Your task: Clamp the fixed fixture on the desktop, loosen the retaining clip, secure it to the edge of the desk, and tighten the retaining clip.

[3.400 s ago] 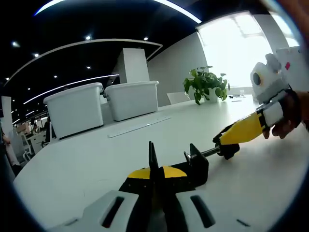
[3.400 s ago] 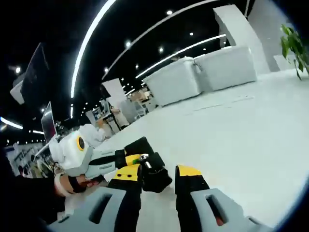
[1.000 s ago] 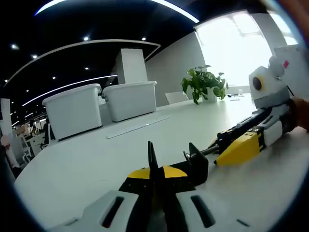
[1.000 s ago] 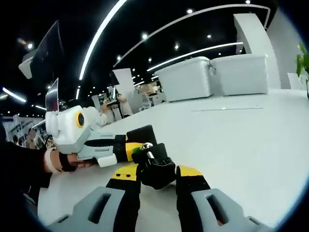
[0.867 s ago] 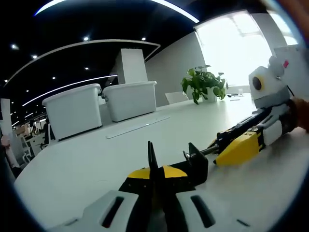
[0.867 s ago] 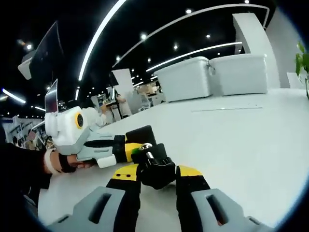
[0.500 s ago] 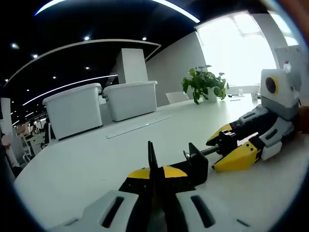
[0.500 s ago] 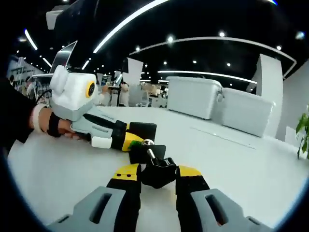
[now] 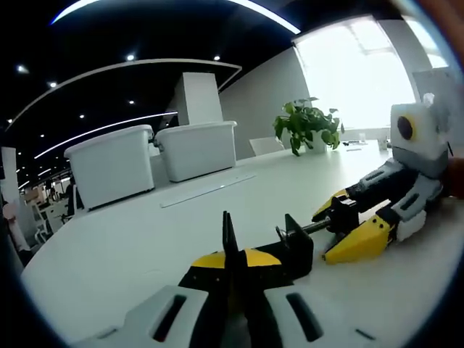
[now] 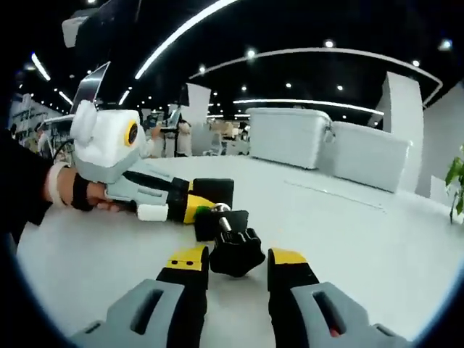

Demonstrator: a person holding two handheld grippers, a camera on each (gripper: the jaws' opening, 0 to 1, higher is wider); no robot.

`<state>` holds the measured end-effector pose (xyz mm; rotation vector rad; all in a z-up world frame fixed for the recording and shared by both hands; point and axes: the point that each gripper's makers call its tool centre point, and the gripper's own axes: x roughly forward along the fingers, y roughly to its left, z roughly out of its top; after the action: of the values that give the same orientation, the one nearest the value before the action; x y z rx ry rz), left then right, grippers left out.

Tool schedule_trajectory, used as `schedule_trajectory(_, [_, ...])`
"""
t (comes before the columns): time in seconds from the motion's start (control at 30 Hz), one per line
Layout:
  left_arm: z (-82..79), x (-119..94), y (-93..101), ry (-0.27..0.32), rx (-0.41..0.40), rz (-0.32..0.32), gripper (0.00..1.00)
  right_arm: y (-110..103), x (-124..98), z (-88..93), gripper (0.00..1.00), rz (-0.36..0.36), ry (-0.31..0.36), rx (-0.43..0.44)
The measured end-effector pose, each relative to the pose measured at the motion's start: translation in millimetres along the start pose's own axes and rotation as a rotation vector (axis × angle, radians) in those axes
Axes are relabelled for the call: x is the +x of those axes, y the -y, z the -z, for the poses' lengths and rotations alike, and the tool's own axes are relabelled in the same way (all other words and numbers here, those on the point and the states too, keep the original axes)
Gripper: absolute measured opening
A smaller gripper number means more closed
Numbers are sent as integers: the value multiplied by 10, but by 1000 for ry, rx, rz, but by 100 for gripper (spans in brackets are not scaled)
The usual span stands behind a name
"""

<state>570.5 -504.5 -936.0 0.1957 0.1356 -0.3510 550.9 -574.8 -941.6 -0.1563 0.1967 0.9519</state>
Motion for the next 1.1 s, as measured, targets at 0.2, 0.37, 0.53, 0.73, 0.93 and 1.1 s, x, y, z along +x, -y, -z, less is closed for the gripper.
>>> schedule_trajectory(0.2, [0, 3, 2, 0, 2, 0, 6, 104, 19, -130, 44, -98, 35, 412])
schedule_trajectory(0.37, [2, 6, -3, 0, 1, 2, 6, 108, -147, -63, 35, -97, 35, 584])
schedule_trajectory(0.53, [9, 19, -17, 1, 2, 4, 6, 5, -151, -71, 32, -96, 29, 559])
schedule_trajectory(0.73, [-1, 25, -14, 1, 4, 4, 6, -13, -121, -79, 25, -95, 27, 550])
schedule_trajectory(0.93, [-2, 17, -14, 0, 2, 0, 6, 21, -74, -104, 25, -41, 56, 332])
schedule_trajectory(1.1, [4, 23, -15, 0, 1, 3, 6, -3, -77, -135, 25, -6, 84, 146])
